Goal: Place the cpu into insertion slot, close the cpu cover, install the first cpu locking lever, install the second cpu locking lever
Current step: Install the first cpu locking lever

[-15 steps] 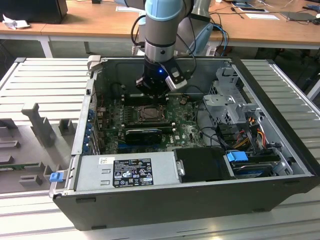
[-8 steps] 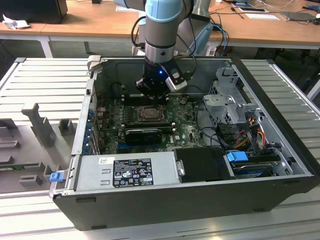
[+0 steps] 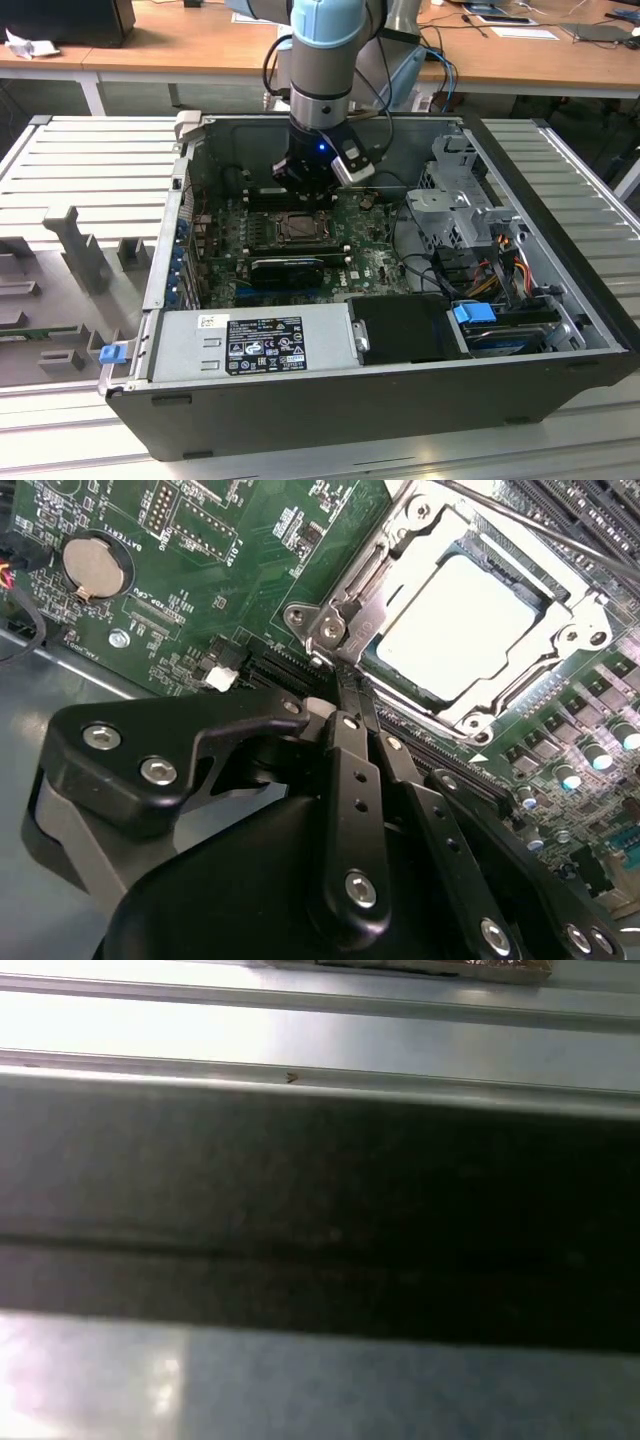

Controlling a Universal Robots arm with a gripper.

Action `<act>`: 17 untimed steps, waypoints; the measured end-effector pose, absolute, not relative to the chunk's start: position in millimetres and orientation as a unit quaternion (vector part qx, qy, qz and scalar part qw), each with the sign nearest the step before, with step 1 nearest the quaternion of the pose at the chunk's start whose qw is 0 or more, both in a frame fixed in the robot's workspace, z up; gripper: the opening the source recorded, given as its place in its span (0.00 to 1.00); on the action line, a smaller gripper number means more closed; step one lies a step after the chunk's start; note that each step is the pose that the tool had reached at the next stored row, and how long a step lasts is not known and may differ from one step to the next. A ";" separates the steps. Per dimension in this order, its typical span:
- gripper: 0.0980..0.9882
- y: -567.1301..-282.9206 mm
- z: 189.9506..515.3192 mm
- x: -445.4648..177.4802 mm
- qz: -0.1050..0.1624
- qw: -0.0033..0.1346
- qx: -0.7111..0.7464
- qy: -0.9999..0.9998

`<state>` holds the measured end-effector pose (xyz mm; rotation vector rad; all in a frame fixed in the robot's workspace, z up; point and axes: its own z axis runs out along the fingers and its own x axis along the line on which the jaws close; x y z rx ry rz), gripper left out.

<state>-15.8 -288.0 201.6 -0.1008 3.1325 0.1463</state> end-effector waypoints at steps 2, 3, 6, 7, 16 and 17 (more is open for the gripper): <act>0.01 -288.1 201.5 -15.7 0.047 0.002 -0.032 0.998; 0.01 -288.1 201.5 -15.7 0.048 0.002 -0.032 0.998; 0.01 -288.1 206.1 -15.7 0.049 0.002 -0.032 0.998; 0.01 -288.1 210.9 -15.7 0.049 0.002 -0.032 0.998; 0.01 -291.9 219.6 -15.7 0.049 0.002 -0.032 0.998; 0.01 -292.3 219.6 -15.7 0.049 0.002 -0.032 0.998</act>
